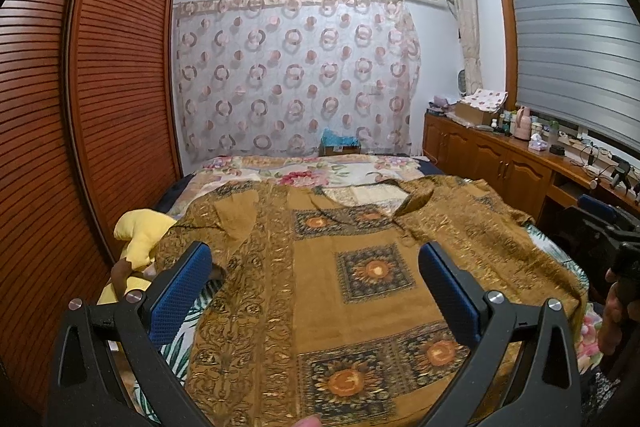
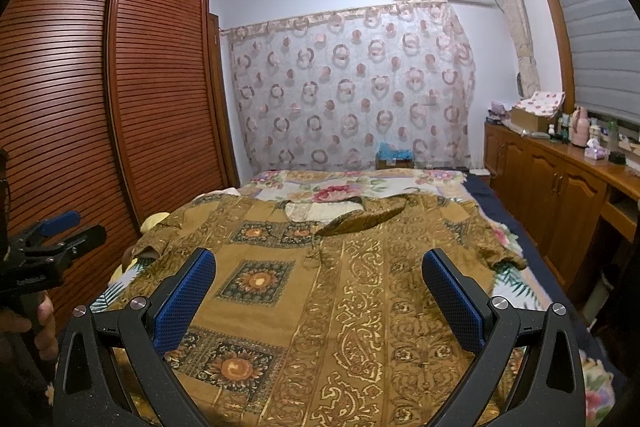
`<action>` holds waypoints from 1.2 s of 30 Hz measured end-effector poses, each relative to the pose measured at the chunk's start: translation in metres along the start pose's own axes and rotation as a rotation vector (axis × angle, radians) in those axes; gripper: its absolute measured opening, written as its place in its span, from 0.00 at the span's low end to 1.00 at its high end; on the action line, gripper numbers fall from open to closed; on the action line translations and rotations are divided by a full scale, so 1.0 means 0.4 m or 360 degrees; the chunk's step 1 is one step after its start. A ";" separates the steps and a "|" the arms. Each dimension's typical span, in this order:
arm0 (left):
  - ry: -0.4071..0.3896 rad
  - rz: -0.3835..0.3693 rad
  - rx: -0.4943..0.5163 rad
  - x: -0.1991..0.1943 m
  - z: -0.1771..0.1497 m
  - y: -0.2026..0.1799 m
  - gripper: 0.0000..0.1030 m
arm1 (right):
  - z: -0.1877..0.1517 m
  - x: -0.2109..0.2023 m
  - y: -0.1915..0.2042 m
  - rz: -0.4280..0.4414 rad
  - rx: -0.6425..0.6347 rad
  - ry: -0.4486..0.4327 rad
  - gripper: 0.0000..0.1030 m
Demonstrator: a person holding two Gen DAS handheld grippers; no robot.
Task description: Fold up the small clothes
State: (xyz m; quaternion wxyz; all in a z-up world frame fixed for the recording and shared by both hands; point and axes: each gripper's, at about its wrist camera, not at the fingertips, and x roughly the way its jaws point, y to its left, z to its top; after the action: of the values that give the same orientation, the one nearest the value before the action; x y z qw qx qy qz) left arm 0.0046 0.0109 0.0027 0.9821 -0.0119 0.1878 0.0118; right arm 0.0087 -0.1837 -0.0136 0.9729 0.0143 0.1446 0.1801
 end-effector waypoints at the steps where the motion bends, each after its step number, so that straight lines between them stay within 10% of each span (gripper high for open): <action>1: 0.0008 0.0005 0.0004 0.013 -0.009 0.012 1.00 | -0.002 0.006 0.000 0.0007 -0.0010 0.0006 1.00; 23: 0.0322 0.0235 -0.0089 0.221 -0.090 0.341 1.00 | 0.047 0.256 -0.026 0.0207 -0.0162 0.0311 1.00; 36: 0.0669 0.0202 -0.0171 0.372 -0.158 0.470 0.49 | 0.138 0.412 -0.039 0.0332 -0.0262 0.0537 1.00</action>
State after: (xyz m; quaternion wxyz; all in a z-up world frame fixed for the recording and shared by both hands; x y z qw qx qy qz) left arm 0.1146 0.1999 -0.1146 0.9165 -0.0545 0.3879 0.0808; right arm 0.1772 -0.1387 -0.0076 0.9088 -0.0806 0.2880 0.2909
